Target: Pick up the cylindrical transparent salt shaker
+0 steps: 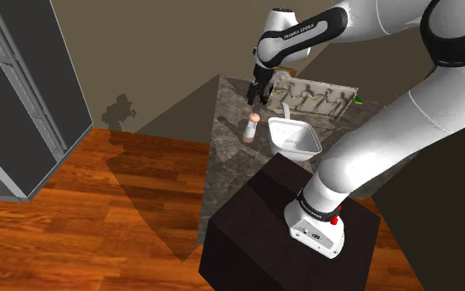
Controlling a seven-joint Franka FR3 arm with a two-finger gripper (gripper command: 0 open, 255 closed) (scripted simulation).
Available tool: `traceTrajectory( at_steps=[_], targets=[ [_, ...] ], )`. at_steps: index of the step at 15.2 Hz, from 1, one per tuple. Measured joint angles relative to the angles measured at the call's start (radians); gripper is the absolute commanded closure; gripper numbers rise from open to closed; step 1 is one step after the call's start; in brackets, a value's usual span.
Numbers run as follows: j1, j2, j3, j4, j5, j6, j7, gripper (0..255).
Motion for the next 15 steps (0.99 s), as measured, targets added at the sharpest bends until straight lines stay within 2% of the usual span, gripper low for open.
traceTrajectory(
  at_steps=[5, 8, 11, 15],
  targets=[
    [-0.013, 0.175, -0.068, 0.058, 0.053, 0.118, -0.101, 0],
    [-0.023, 0.296, -0.095, 0.123, 0.118, 0.17, -0.176, 0],
    [-0.046, 0.434, -0.101, 0.206, 0.205, 0.215, -0.261, 0],
    [-0.101, 0.581, -0.088, 0.307, 0.299, 0.247, -0.357, 0]
  ],
)
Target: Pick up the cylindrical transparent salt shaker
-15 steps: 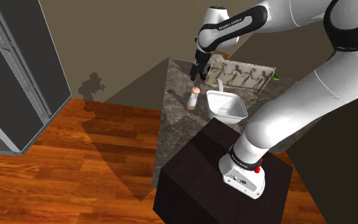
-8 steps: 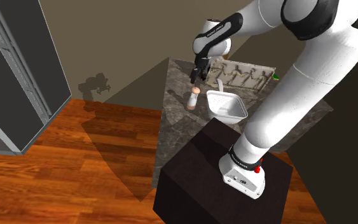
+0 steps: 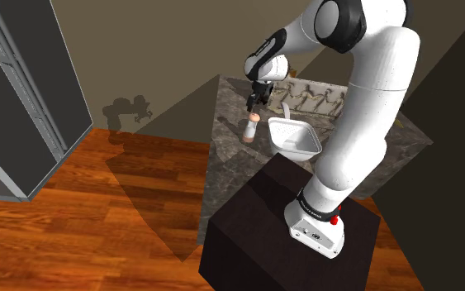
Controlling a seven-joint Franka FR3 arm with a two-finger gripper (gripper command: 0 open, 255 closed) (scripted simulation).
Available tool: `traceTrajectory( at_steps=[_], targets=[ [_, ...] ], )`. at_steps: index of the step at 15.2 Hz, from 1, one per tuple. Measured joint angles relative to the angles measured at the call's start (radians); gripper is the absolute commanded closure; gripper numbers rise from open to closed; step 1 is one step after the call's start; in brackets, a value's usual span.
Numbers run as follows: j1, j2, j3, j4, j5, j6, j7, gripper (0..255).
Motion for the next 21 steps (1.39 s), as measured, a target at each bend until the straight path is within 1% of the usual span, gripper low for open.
traceTrajectory(
  at_steps=[3, 6, 8, 14, 15, 21],
  targets=[
    [-0.052, 0.121, 0.025, 0.098, 0.064, 0.013, -0.06, 0],
    [-0.103, 0.211, 0.046, 0.175, 0.104, 0.021, -0.106, 0],
    [-0.115, 0.247, 0.056, 0.201, 0.117, 0.03, -0.115, 0],
    [-0.134, 0.318, 0.083, 0.221, 0.145, 0.081, -0.131, 0],
    [-0.136, 0.323, 0.084, 0.223, 0.146, 0.082, -0.133, 255],
    [-0.139, 0.326, 0.085, 0.228, 0.147, 0.083, -0.135, 255]
  ],
)
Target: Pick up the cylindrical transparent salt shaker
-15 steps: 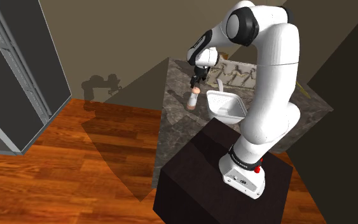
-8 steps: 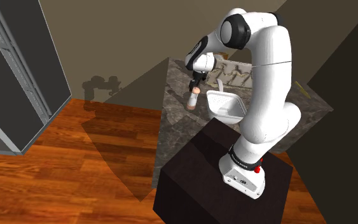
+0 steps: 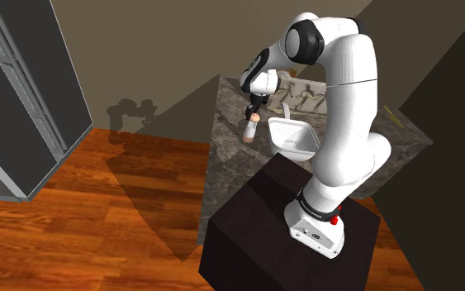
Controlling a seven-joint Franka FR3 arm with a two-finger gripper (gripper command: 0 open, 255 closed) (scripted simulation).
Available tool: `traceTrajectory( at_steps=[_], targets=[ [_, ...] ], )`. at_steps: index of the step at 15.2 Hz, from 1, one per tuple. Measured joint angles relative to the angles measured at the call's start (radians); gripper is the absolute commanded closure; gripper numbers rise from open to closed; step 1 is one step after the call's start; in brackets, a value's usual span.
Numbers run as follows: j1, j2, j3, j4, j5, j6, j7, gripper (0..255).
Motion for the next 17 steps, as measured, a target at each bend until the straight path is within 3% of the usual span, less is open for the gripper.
traceTrajectory(
  at_steps=[6, 17],
  targets=[
    [0.004, -0.015, -0.005, -0.009, -0.005, -0.007, 0.002, 255],
    [0.037, -0.125, -0.047, -0.019, -0.054, -0.105, 0.036, 255]
  ],
)
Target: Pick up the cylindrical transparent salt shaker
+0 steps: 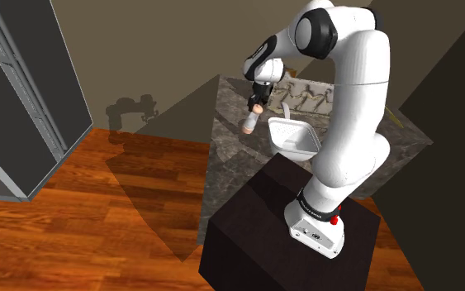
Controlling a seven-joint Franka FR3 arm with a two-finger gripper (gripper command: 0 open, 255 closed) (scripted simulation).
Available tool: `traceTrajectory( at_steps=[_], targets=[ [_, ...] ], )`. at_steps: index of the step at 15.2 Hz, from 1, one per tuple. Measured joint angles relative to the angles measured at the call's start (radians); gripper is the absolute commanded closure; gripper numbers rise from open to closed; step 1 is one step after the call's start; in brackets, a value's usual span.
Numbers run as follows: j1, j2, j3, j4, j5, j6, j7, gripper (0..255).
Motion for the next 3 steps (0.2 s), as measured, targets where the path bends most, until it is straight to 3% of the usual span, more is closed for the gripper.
traceTrajectory(
  at_steps=[3],
  targets=[
    [0.007, -0.029, -0.011, 0.0, -0.014, -0.028, 0.008, 255]
  ],
)
